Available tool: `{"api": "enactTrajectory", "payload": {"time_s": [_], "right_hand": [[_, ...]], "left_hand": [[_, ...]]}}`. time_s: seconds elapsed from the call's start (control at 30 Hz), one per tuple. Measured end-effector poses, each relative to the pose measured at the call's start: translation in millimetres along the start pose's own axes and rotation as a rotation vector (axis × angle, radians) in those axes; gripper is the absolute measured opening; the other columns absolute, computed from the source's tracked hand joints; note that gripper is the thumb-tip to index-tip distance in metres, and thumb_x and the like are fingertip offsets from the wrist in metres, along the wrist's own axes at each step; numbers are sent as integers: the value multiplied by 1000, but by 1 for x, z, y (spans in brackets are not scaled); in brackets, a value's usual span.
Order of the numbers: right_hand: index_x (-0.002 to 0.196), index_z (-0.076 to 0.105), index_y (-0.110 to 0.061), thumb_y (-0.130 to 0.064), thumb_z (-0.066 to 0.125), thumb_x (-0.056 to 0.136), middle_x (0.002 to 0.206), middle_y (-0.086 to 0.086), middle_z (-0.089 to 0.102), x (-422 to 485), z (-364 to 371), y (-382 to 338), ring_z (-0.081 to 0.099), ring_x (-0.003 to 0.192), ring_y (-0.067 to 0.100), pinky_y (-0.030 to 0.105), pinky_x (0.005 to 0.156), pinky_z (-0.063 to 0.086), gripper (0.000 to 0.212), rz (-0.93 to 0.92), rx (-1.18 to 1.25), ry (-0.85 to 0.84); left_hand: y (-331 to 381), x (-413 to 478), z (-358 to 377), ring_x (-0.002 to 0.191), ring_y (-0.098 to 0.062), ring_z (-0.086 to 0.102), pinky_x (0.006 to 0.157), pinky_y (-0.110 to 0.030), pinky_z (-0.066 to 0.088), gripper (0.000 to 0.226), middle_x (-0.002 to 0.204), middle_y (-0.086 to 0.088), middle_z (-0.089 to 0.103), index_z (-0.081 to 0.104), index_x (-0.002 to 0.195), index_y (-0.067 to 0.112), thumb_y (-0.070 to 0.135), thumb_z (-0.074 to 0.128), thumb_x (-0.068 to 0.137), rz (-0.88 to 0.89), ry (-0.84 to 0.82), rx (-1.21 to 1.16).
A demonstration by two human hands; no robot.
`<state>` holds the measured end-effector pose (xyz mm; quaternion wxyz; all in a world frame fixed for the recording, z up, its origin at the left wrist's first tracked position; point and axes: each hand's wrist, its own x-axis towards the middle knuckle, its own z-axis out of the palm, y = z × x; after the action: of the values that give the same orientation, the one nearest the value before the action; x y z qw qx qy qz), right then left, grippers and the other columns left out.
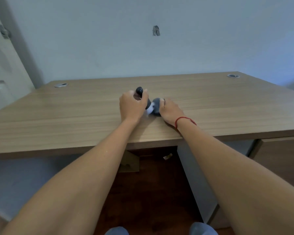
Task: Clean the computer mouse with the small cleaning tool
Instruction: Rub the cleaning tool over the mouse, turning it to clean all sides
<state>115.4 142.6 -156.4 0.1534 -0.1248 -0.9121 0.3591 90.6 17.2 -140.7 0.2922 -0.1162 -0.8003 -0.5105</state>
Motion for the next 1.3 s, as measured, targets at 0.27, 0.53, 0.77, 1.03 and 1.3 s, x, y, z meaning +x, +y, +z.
{"api": "enactTrajectory", "payload": {"time_s": [0.27,0.53,0.77,1.03,1.3], "right_hand": [[123,56,-7,-31,22,103,123,19,63,-5,-1,-3,57,117,37,47,104,40,47,9,34,-10],[120,59,-8,-31,23,104,121,18,64,-9,-3,-4,59,114,35,42,100,43,45,-3,28,-2],[97,61,-20,-56,41,94,99,2,64,-14,-2,-1,58,91,22,37,83,46,42,-46,37,18],[93,55,-25,-59,56,81,93,-3,63,-14,-2,4,60,89,22,35,76,46,36,-119,18,2],[116,58,-17,-62,70,74,106,-3,63,-15,-8,7,61,100,20,37,88,51,63,-102,28,-58]], "left_hand": [[4,-6,-1,61,-31,63,59,-34,43,49,57,-12,66,61,59,-3,39,65,86,101,20,47],[7,-6,9,73,-35,65,66,-39,50,46,74,-16,70,62,71,0,42,59,90,104,4,110],[3,-4,10,77,-34,65,69,-42,52,44,77,-15,71,64,74,1,41,57,90,68,-8,143],[4,-4,8,76,-28,68,67,-30,44,35,77,-12,74,67,71,3,34,65,87,-40,20,38],[2,-4,-5,58,-15,61,64,-28,52,40,62,-4,66,70,70,-3,34,68,85,-24,-17,-27]]}}
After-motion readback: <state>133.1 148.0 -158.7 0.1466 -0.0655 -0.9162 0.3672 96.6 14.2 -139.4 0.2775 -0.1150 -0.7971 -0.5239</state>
